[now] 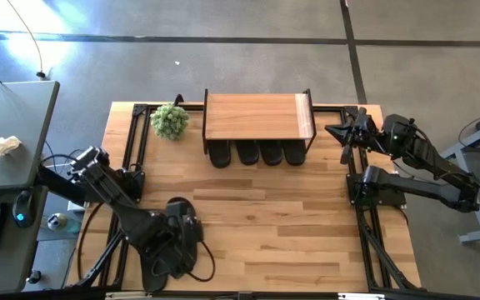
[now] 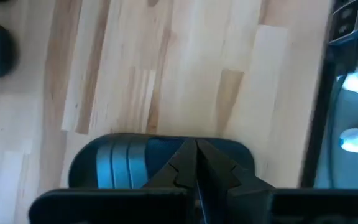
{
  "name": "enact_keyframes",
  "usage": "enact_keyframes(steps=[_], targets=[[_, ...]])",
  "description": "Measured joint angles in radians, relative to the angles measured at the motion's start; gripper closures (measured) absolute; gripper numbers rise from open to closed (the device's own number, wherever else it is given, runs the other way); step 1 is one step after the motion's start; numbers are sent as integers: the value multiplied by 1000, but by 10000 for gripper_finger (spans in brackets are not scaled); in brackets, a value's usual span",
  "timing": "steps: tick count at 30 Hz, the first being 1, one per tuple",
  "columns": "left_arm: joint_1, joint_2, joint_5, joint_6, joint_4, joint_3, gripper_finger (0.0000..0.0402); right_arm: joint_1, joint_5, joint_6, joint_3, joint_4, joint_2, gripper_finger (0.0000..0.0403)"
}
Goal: Pick and place slides into the shelf
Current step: Put the black slipper on the shelf
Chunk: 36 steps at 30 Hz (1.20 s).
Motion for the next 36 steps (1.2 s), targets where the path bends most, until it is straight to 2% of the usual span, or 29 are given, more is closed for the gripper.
enact_keyframes(steps=[6, 13, 16, 27, 31, 36], targets=[[-31, 86, -47, -133, -125, -1, 401, 0, -1, 0, 0, 0, 0, 403], [-31, 178, 63, -156, -104, -1, 382, 0, -1, 0, 0, -1, 0, 403], [-32, 218, 74, -156, -111, -1, 349, 0, -1, 0, 0, -1, 0, 403], [-31, 334, 42, -148, -204, -1, 191, 0, 0, 0, 0, -4, 0, 403], [-31, 363, 37, -152, -253, -1, 155, 0, 0, 0, 0, -4, 0, 403], [-30, 372, 15, -154, -238, -1, 129, 0, -1, 0, 0, -4, 0, 403]])
